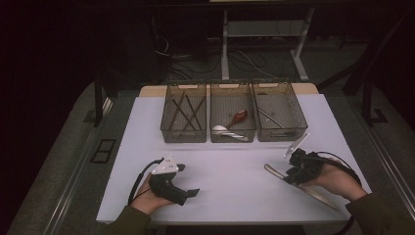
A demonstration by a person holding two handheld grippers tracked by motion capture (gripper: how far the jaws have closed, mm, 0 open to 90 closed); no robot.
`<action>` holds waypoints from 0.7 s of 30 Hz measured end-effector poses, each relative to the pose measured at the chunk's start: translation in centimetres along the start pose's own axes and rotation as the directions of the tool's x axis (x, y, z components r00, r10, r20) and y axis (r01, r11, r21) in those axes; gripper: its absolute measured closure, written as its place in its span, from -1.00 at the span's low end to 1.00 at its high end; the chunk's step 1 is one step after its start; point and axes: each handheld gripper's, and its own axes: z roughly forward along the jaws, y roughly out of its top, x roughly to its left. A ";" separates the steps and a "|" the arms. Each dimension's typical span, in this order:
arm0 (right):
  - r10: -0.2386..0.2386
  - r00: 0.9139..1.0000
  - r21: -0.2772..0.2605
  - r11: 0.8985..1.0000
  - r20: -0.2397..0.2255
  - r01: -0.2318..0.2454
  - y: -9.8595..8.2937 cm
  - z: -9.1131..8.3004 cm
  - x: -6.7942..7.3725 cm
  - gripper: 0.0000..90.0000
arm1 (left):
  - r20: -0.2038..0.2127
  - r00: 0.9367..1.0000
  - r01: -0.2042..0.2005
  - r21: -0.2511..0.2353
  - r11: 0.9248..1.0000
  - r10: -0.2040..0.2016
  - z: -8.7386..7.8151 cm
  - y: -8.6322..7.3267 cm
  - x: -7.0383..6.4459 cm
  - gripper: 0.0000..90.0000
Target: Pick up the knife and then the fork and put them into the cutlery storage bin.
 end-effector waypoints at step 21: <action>-0.028 1.000 0.181 0.983 0.008 0.026 0.9 1.4 0.1 0.68 | 0.000 1.000 0.002 0.002 1.000 -0.002 0.0 0.0 0.0 -1.00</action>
